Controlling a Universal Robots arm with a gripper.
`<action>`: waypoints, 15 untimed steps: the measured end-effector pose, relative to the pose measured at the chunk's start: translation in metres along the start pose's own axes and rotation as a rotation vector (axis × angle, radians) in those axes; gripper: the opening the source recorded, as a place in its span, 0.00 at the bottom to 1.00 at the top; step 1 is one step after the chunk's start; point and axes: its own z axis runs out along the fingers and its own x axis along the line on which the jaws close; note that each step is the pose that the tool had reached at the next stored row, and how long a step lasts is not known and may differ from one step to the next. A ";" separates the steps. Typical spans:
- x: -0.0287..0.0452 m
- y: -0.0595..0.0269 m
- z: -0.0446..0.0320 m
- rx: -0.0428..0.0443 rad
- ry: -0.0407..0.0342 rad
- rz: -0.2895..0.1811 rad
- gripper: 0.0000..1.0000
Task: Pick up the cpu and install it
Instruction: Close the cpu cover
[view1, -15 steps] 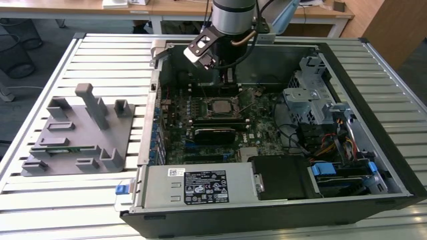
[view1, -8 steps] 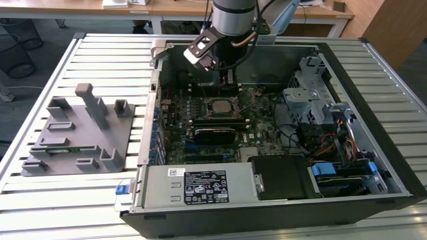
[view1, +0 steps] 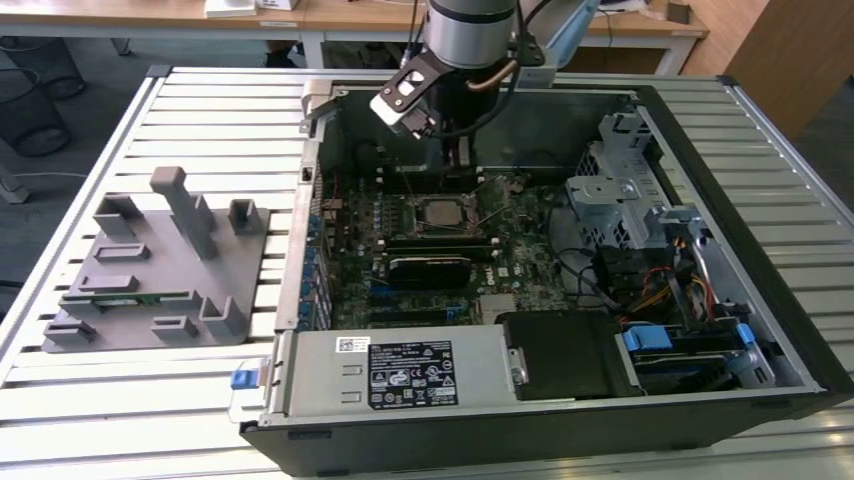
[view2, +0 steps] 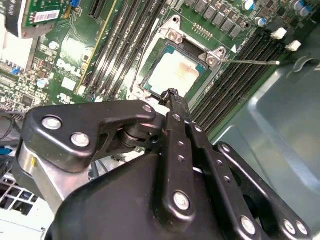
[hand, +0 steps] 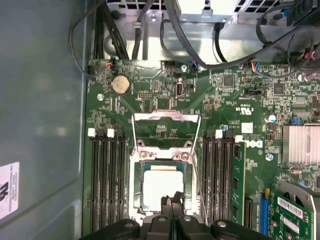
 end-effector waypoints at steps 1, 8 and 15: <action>0.0000 0.0000 -0.0031 0.0000 0.0002 0.000 0.11; -0.0015 0.0002 -0.0152 0.0001 0.0000 0.000 0.11; -0.0095 0.0001 -0.0152 0.0000 0.0002 0.000 0.11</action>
